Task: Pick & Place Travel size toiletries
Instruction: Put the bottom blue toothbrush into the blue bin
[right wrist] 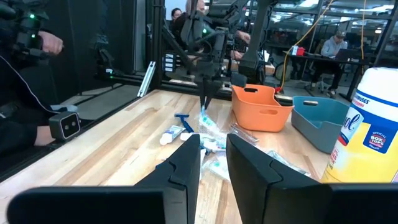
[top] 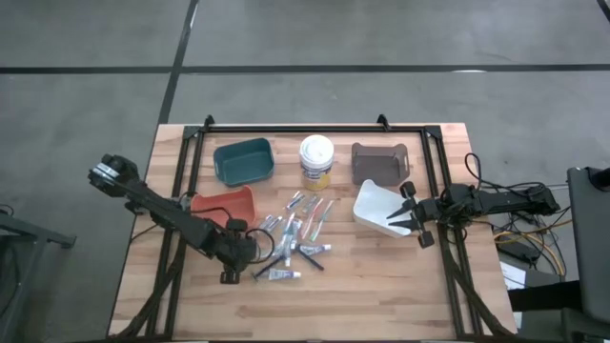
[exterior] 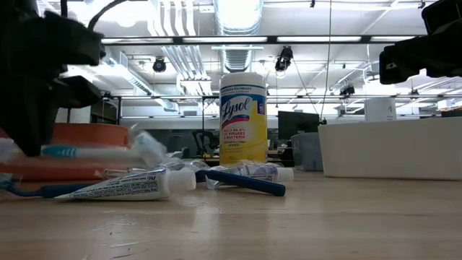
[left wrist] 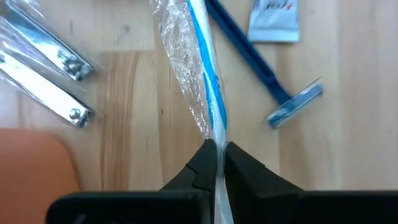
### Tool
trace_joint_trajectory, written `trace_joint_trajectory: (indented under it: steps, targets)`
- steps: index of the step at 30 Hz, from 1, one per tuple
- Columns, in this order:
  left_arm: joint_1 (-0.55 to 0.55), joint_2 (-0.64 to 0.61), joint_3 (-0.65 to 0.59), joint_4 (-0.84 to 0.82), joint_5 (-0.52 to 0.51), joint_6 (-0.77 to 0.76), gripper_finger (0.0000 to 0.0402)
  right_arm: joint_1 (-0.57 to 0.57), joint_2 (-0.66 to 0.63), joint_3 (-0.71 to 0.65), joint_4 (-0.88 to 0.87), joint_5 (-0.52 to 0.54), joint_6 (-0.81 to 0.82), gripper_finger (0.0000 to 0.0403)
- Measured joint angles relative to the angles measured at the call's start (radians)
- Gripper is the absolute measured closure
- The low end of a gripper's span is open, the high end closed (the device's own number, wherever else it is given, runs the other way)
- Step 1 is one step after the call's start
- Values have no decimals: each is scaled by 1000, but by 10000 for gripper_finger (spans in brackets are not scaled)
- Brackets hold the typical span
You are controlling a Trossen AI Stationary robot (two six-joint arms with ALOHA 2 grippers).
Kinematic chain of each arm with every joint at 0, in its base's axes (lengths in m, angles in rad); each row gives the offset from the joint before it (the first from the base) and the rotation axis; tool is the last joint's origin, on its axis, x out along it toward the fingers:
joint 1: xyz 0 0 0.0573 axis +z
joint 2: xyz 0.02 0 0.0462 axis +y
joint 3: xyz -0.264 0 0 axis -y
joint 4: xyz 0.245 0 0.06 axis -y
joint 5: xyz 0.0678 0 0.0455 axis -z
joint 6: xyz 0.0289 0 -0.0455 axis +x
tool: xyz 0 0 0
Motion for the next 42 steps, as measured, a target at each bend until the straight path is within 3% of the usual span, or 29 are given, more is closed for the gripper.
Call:
trace_joint_trajectory:
  steps: [22, 33, 42]
  targets:
    - [0, -313, -50, 10, -58, 170, 380, 0, 0, 0, 0, 0, 0, 319]
    - [0, -304, -149, 126, -56, 129, 380, 0, 0, 0, 0, 0, 0, 335]
    - [0, -298, -178, 202, -56, 142, 380, 0, 0, 0, 0, 0, 0, 324]
